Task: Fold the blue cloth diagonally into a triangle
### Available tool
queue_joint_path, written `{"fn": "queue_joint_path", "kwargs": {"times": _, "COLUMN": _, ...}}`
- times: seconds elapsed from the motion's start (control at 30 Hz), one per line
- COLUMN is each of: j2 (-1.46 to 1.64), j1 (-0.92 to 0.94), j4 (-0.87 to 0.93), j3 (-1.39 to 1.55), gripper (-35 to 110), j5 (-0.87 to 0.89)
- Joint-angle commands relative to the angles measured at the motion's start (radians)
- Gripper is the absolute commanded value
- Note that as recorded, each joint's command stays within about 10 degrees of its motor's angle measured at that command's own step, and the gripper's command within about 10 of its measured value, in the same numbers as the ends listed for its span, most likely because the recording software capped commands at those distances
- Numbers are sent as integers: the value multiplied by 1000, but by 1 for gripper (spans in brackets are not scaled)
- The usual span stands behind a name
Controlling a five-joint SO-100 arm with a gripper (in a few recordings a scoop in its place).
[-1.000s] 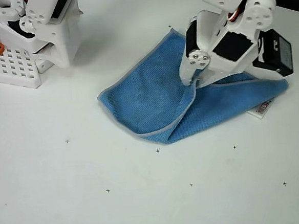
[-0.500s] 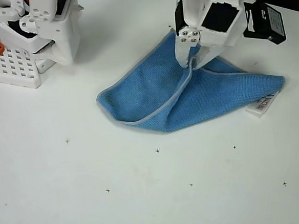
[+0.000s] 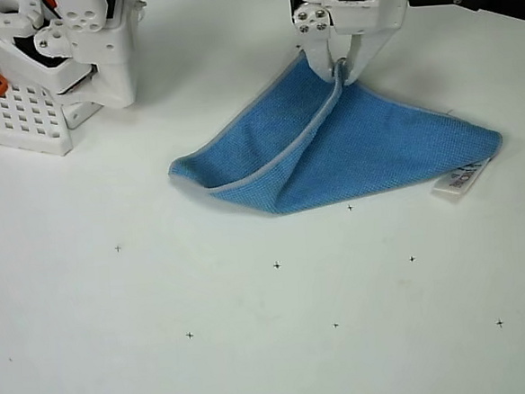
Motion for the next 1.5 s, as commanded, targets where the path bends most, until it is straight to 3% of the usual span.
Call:
{"fn": "queue_joint_path", "kwargs": {"times": 0.0, "j2": 173, "j1": -40, "j4": -18, "j3": 66, "gripper": 0, "j5": 43}}
{"fn": "queue_joint_path", "kwargs": {"times": 0.17, "j2": 287, "j1": -23, "j4": -23, "j3": 225, "gripper": 0, "j5": 114}}
{"fn": "queue_joint_path", "kwargs": {"times": 0.3, "j2": 386, "j1": -3, "j4": -141, "j3": 431, "gripper": 1, "j5": 121}}
{"fn": "queue_joint_path", "kwargs": {"times": 0.33, "j2": 414, "j1": -3, "j4": -170, "j3": 475, "gripper": 9, "j5": 115}}
{"fn": "queue_joint_path", "kwargs": {"times": 0.5, "j2": 553, "j1": 14, "j4": -209, "j3": 664, "gripper": 17, "j5": 77}}
{"fn": "queue_joint_path", "kwargs": {"times": 0.77, "j2": 798, "j1": 38, "j4": -347, "j3": 583, "gripper": 36, "j5": -67}}
{"fn": "queue_joint_path", "kwargs": {"times": 1.0, "j2": 509, "j1": 107, "j4": -357, "j3": 368, "gripper": 47, "j5": -173}}
{"fn": "queue_joint_path", "kwargs": {"times": 1.1, "j2": 523, "j1": 175, "j4": -347, "j3": 293, "gripper": 47, "j5": -225}}
{"fn": "queue_joint_path", "kwargs": {"times": 1.37, "j2": 731, "j1": 336, "j4": -22, "j3": 198, "gripper": 46, "j5": -268}}
{"fn": "queue_joint_path", "kwargs": {"times": 1.47, "j2": 819, "j1": 341, "j4": 9, "j3": 273, "gripper": 45, "j5": -245}}
